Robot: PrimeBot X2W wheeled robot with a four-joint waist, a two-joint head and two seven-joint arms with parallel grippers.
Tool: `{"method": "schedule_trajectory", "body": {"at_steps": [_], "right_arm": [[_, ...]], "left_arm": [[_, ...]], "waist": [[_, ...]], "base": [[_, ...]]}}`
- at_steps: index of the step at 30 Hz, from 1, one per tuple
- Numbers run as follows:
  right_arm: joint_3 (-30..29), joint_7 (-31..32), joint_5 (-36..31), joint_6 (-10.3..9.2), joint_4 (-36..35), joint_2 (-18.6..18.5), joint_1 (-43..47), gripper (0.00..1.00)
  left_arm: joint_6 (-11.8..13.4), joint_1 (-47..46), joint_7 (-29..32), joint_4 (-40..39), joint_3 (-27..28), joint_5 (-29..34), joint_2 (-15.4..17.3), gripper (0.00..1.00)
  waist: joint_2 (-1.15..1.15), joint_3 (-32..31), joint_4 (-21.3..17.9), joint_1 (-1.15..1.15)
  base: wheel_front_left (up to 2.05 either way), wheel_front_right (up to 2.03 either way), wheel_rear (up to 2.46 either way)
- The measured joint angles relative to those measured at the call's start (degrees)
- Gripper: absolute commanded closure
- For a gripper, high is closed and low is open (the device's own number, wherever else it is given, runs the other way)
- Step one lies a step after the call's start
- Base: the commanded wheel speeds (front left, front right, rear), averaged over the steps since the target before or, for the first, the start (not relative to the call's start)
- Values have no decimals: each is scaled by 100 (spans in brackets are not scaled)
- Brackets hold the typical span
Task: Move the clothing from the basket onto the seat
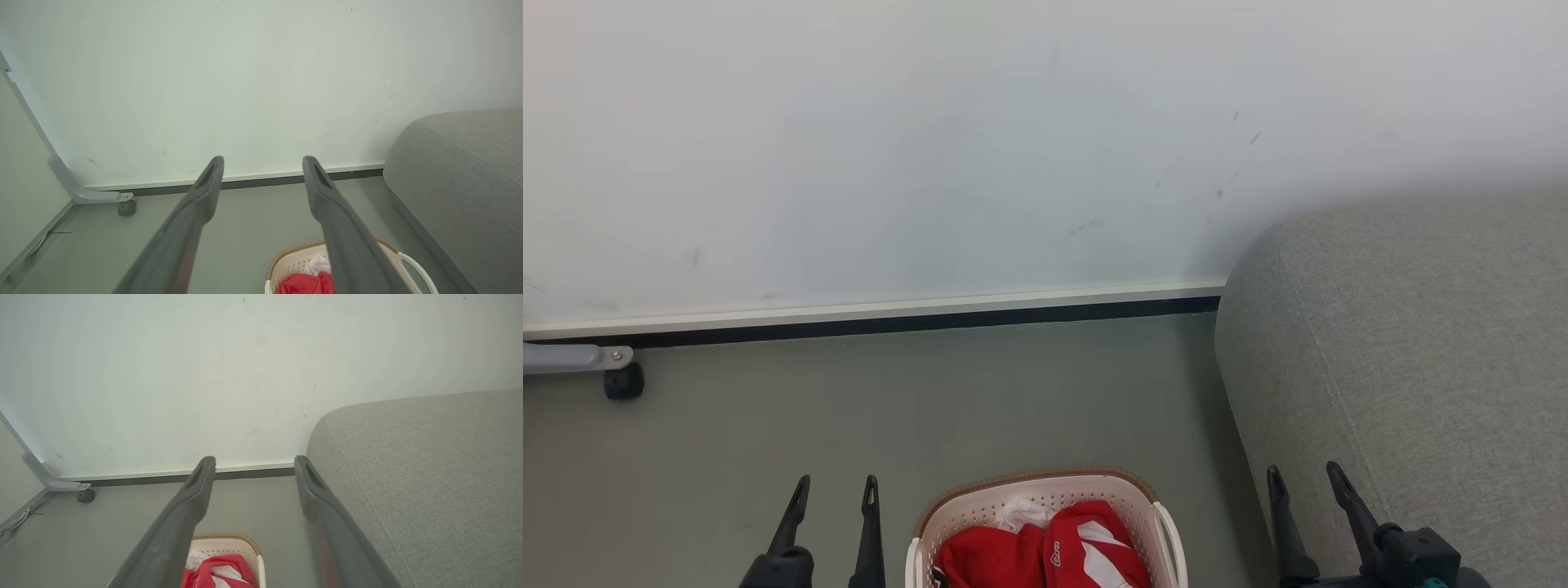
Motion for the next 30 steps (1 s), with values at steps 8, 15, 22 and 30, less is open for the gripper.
{"method": "schedule_trajectory", "body": {"at_steps": [8, 15, 22, 30], "right_arm": [[-13, 0, -37, 8, 20, 1, 1, 0], [-43, 0, -41, 9, 32, 3, 2, 0], [-71, 0, -42, 15, 35, 7, 7, 0], [-104, 0, -97, 16, -54, 11, 103, 0]], "left_arm": [[-5, -1, 0, 68, 12, 0, -5, 0], [-51, -1, 0, 90, 29, 10, -21, 0], [-52, -1, 0, 97, 44, 19, -25, 0], [-109, 0, 0, 77, -4, 80, -29, 0]], "waist": [[0, 3, 3, 0], [0, 5, 3, 0], [0, 15, 5, 0], [0, 164, 17, 0]], "base": [[0, 0, 0], [0, 0, 0], [0, 0, 0], [0, 0, 0]]}}
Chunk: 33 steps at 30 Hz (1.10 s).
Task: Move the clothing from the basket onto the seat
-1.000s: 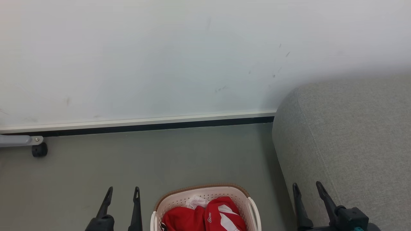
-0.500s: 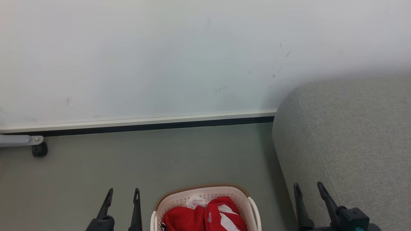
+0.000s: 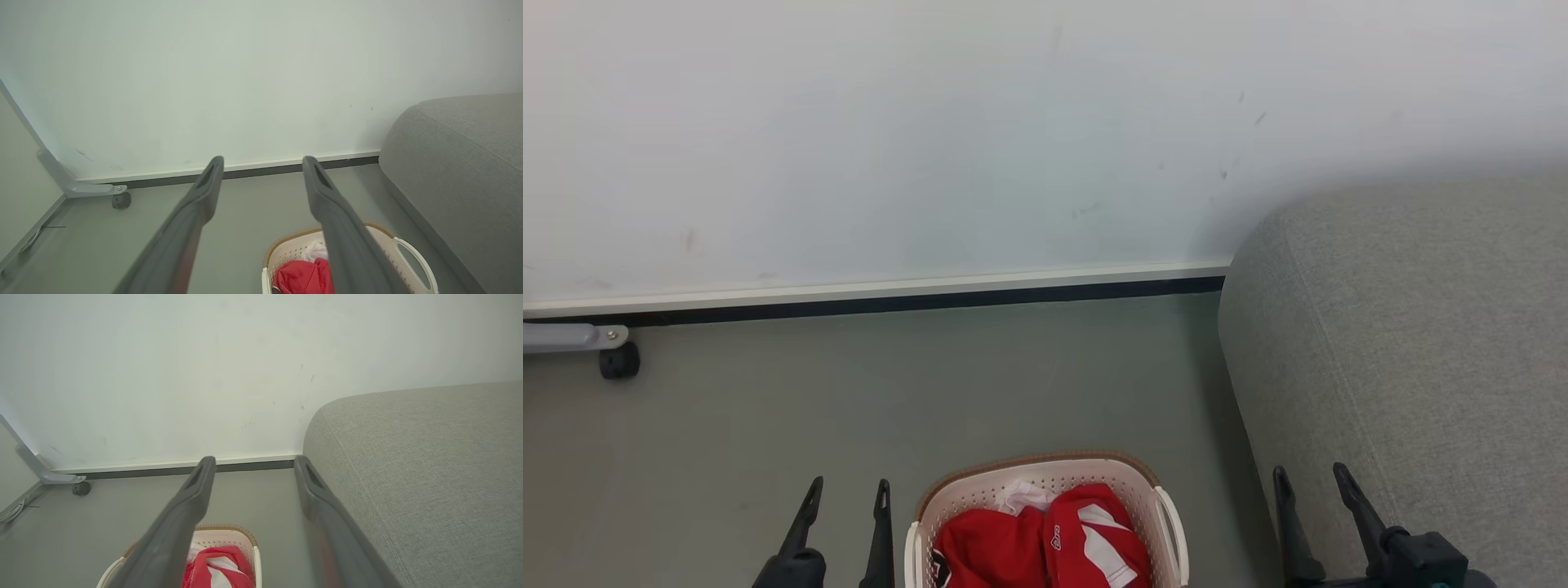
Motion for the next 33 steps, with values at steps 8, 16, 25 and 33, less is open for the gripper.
{"method": "schedule_trajectory", "body": {"at_steps": [8, 16, 25, 33], "right_arm": [[-96, 0, -56, 0, -299, -3, -37, 0], [-172, 0, -131, -1, -595, -8, -272, 0], [-201, -1, -221, 0, -920, -10, -646, 0], [-186, -31, -305, 18, -1224, 14, -1108, 0]], "left_arm": [[-116, -112, 0, -67, -114, 96, 3, 0], [-297, -542, -1, 309, -455, 323, -26, 0], [-403, -1206, 9, 969, -682, 483, -51, 0], [-449, -1788, 136, 1537, -808, 609, -99, 0]], "waist": [[0, 433, -23, 0], [0, 1118, -150, 1], [1, 1841, -409, 1], [1, 2504, -684, 2]], "base": [[0, 0, 0], [0, 0, 0], [0, 0, 0], [0, 0, 0]]}}
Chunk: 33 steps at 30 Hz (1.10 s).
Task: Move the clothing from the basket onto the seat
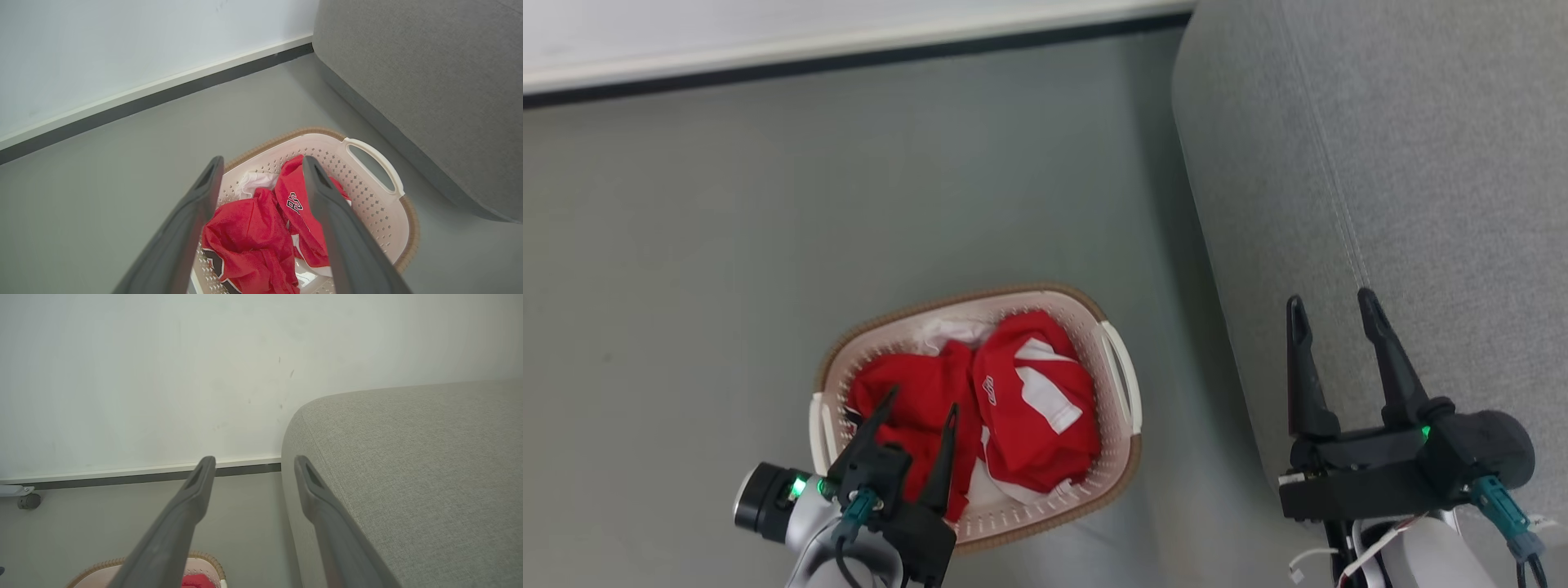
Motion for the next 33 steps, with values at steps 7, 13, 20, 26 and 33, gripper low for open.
{"method": "schedule_trajectory", "body": {"at_steps": [7, 13, 20, 26, 33], "right_arm": [[55, -11, -49, 26, -152, 43, -223, 0], [97, -11, -58, 49, -283, 94, -435, 0], [113, -12, -93, 75, -463, 127, -725, 0], [108, -12, -97, 75, -592, 165, -1015, 0], [78, -12, -96, 75, -686, 203, -1360, 0]], "left_arm": [[-54, -526, 93, 459, -135, 66, -26, 0], [-101, -935, 142, 769, -203, 112, -44, 0], [-148, -1513, 142, 1028, -194, 142, -45, 0], [-197, -2020, 167, 1195, -197, 218, 0, 0], [-86, -2549, 169, 1414, -62, 352, 171, 0]], "waist": [[0, 595, -241, -1], [0, 1109, -439, -1], [1, 1718, -647, -1], [0, 2245, -780, -1], [0, 2849, -890, -1]], "base": [[0, 0, 0], [0, 0, 0], [0, 0, 0], [0, 0, 0], [0, 0, 0]]}}
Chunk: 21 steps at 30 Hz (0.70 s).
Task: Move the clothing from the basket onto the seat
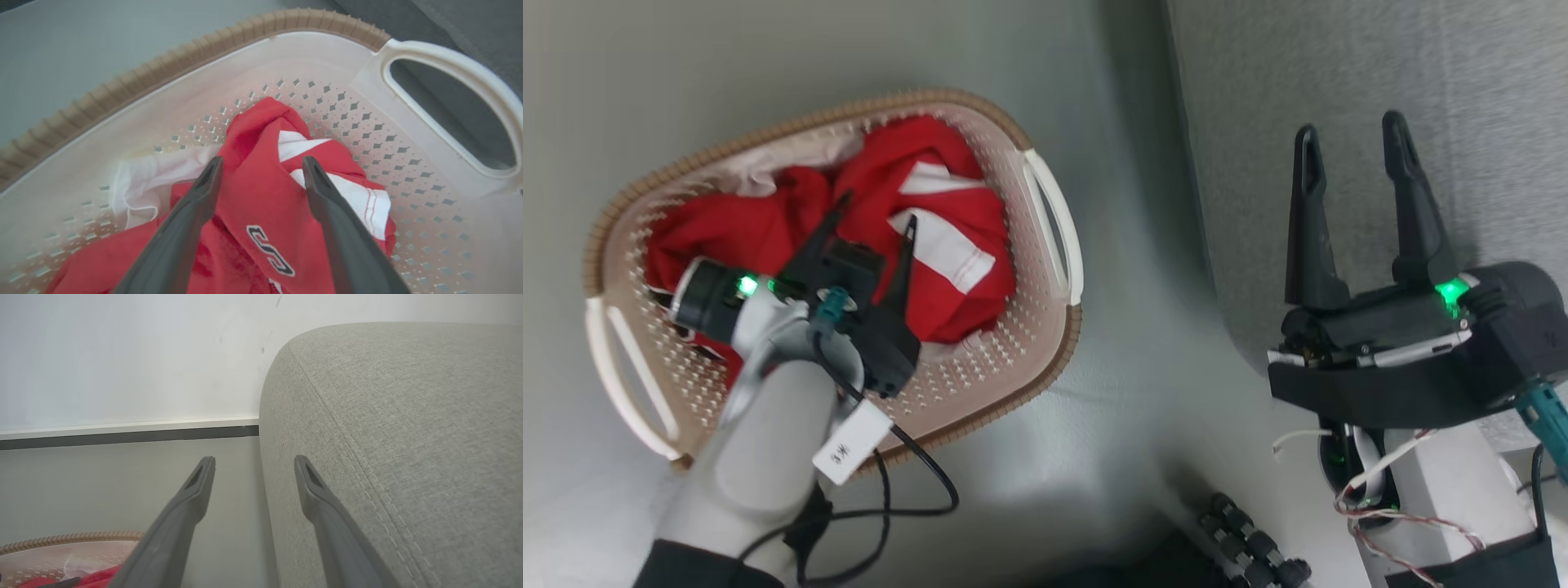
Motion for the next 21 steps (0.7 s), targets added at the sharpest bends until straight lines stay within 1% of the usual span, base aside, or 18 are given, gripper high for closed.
{"method": "schedule_trajectory", "body": {"at_steps": [4, 5, 6, 7, 8, 9, 10, 14, 19, 21], "right_arm": [[-1, 0, 0, 0, 38, 13, -95, 0], [-2, -4, 0, 0, 38, 14, -124, 0], [-8, -12, -1, 0, 36, 15, -141, 0], [-13, -27, -3, -1, 40, 15, -157, 0], [-18, -35, -4, -2, 54, 18, -181, 0], [-16, -54, -7, -8, 70, 21, -214, 0], [-19, -56, -13, -9, 98, 25, -239, 0], [-20, -56, -20, -7, 247, 51, -283, 0], [-27, -51, 4, 2, 487, 81, -359, 0], [-31, -49, 13, 38, 587, 89, -362, 0]], "left_arm": [[77, -85, -32, 121, 41, 14, 64, 0], [99, -107, -36, 162, 51, 26, 77, 9], [101, -136, -38, 204, 57, 27, 82, 51], [113, -165, -67, 245, 59, 27, 81, 58], [140, -182, -90, 279, 58, 27, 77, 73], [140, -188, -109, 305, 59, 27, 77, 73], [140, -190, -132, 331, 57, 27, 75, 100], [133, -220, -189, 436, 31, 27, 44, 100], [33, -248, -248, 536, -120, 52, -2, 100], [-11, -244, -258, 570, -140, 51, -21, 100]], "waist": [[0, 216, -41, 0], [0, 277, -53, 0], [0, 333, -66, 0], [0, 381, -78, -1], [0, 420, -89, -1], [0, 449, -100, -1], [0, 464, -110, -1], [-1, 404, -111, -1], [0, 218, -74, -1], [0, 120, -54, -1]], "base": [[0, 0, 0], [0, 0, 0], [0, 0, 0], [0, 0, 0], [0, 0, 0], [0, 0, 0], [0, 0, 0], [0, 0, 0], [0, 0, 0], [0, 0, 0]]}}
